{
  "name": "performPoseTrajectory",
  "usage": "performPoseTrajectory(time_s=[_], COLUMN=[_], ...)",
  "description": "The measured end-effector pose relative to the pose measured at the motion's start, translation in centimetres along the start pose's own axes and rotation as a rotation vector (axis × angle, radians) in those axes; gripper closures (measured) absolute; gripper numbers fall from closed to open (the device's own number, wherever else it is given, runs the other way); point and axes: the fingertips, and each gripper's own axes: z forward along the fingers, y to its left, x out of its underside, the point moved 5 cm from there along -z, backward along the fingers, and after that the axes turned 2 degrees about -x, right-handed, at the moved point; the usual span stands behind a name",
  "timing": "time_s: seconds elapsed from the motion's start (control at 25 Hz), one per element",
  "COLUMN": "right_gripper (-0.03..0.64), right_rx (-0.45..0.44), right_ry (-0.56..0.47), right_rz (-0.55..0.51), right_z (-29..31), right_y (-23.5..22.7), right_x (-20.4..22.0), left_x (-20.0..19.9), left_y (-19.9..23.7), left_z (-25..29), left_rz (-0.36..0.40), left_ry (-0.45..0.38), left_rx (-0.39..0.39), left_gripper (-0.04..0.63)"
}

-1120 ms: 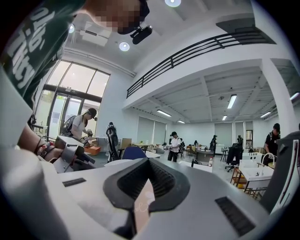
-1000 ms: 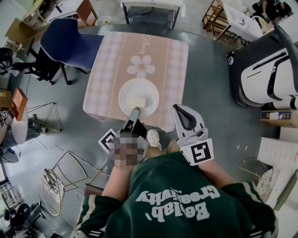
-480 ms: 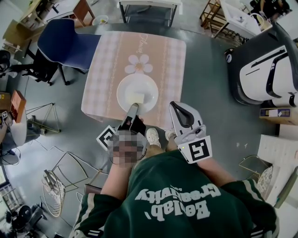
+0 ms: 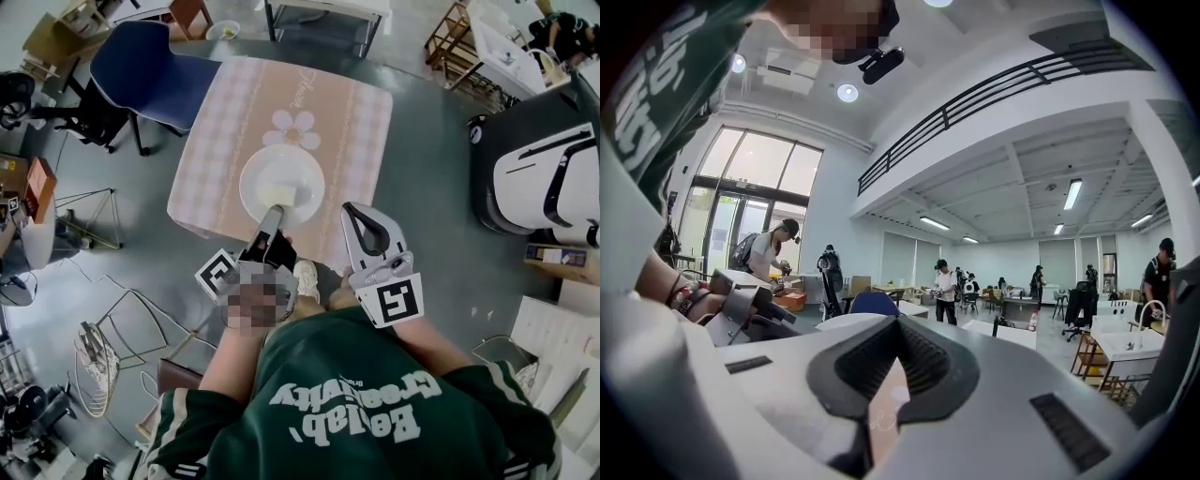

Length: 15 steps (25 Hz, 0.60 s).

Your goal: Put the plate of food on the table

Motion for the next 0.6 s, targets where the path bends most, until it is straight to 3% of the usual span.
performPoseTrajectory(time_s=[0.6], right_gripper=[0.603], right_rx=[-0.13], right_ry=[0.019], right_rz=[0.017], right_z=[5.0], right_y=[-3.6], right_x=[1.3], left_x=[-1.0], left_y=[0.4], left_z=[4.1], left_rz=[-0.019], left_ry=[-0.095], left_rx=[-0.024], left_gripper=[0.568])
